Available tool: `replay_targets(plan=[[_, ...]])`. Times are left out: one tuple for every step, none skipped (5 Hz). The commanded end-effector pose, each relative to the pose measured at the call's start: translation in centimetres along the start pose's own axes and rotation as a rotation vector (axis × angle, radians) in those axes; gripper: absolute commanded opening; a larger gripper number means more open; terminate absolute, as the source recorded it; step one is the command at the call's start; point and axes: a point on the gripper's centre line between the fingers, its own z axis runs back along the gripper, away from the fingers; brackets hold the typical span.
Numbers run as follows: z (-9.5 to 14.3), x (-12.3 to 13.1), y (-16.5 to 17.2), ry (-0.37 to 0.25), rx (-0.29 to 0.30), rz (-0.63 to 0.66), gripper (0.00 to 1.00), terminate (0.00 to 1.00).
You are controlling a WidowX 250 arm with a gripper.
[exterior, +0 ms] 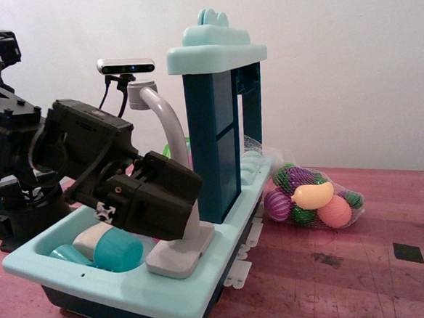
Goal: Turn lever vertical to front
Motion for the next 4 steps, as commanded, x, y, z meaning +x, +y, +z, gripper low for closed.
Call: replay_targets(plan=[[0.0, 0.0, 0.0, 0.0, 0.0, 0.0, 1.0, 0.0], [0.4, -0.6, 1.1, -0.028, 0.021, 0.01, 1.0, 0.0], [1.0, -0.9, 2.4, -0.064, 0.046, 0.024, 1.0, 0.0], [1.9, -0.6, 3.8, -0.097, 0.068, 0.02, 1.0, 0.0]])
